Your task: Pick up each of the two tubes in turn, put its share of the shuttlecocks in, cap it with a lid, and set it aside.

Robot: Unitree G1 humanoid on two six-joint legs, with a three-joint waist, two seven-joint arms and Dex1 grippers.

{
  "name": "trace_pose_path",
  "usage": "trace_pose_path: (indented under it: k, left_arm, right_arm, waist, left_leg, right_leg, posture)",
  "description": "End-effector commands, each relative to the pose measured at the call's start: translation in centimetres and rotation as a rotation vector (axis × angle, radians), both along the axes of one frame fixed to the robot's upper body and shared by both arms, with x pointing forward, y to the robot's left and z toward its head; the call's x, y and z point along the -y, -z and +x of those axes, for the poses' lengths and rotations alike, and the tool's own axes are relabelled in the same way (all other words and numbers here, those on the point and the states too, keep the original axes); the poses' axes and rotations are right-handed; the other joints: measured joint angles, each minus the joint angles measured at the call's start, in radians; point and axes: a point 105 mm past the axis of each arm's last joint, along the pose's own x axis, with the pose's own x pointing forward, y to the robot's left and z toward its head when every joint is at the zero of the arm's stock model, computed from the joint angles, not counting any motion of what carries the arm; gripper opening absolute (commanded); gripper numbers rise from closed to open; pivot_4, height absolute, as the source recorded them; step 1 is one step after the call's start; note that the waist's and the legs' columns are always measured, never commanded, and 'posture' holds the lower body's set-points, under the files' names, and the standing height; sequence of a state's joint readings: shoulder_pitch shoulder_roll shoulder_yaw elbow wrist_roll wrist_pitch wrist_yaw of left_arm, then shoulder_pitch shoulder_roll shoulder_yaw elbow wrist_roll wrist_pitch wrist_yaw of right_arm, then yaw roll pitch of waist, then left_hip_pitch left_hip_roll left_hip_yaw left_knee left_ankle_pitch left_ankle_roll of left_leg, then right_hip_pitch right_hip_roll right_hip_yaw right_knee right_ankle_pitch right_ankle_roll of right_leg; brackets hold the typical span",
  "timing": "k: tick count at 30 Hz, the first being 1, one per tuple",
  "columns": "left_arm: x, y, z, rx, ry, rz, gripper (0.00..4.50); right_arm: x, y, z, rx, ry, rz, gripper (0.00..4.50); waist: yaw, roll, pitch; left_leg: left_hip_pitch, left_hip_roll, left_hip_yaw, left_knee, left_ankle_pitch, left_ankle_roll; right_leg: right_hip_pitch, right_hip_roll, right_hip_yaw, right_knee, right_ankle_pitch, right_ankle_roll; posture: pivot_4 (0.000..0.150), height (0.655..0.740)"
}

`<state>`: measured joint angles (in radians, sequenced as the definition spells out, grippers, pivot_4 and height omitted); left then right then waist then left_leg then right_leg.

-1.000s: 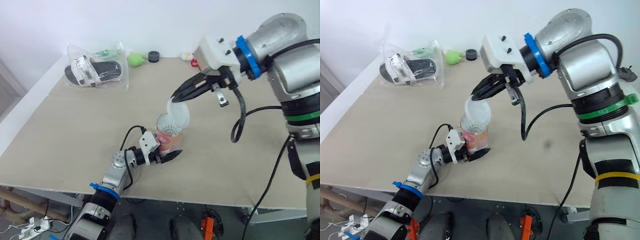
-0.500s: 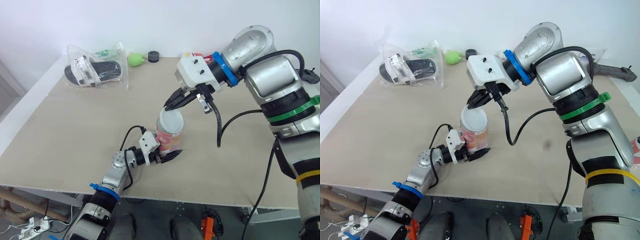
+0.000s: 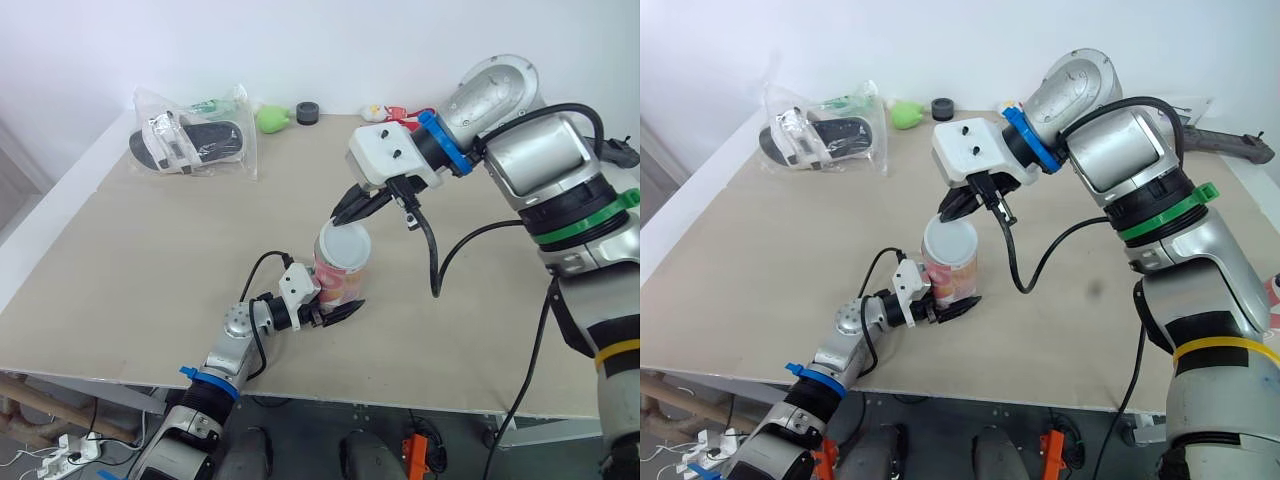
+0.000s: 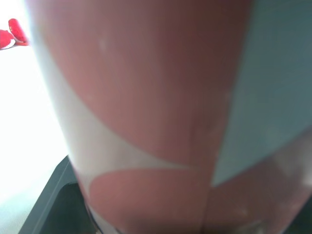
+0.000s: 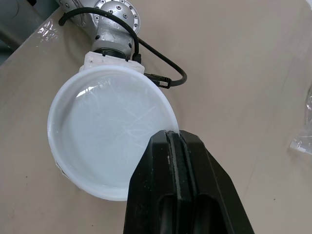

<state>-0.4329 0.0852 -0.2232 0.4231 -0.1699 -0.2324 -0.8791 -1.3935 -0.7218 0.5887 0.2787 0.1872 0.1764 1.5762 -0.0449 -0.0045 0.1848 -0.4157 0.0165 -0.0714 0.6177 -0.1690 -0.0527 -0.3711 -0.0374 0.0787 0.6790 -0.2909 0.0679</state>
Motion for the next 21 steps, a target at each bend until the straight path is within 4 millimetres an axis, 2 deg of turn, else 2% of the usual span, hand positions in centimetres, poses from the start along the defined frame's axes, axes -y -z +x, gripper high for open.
trace_pose_path:
  k: [1, 7, 21]
  left_arm:
    - [-0.3, 2.1, -0.1, -0.069, -0.013, 0.046, 3.16]
    - [-0.1, 2.1, -0.1, -0.065, -0.006, 0.046, 3.16]
    - [-0.2, 2.1, -0.1, -0.065, -0.013, 0.044, 3.16]
  right_arm:
    - [0.9, -1.0, -0.3, 0.037, 0.002, -0.045, 0.07]
    - [1.4, 0.1, 0.1, 0.046, 0.016, -0.087, 0.07]
    - [1.2, 2.1, 0.1, 0.048, -0.020, -0.123, 0.07]
  waist:
    - [0.000, 0.000, 0.000]
    - [0.001, 0.000, 0.000]
    - [0.001, 0.000, 0.000]
  left_leg:
    - [0.000, 0.000, 0.000, 0.000, 0.000, 0.000]
    - [0.000, -0.001, 0.000, 0.000, 0.000, 0.000]
    - [0.000, -0.001, 0.000, 0.000, 0.000, 0.000]
  right_leg:
    - [0.000, 0.000, 0.000, 0.000, 0.000, 0.000]
    - [0.000, -0.001, 0.000, 0.000, 0.000, 0.001]
    - [0.001, -0.002, 0.000, 0.000, -0.001, 0.002]
  posture:
    - [0.150, 0.7400]
    - [0.150, 0.7400]
    - [0.150, 0.7400]
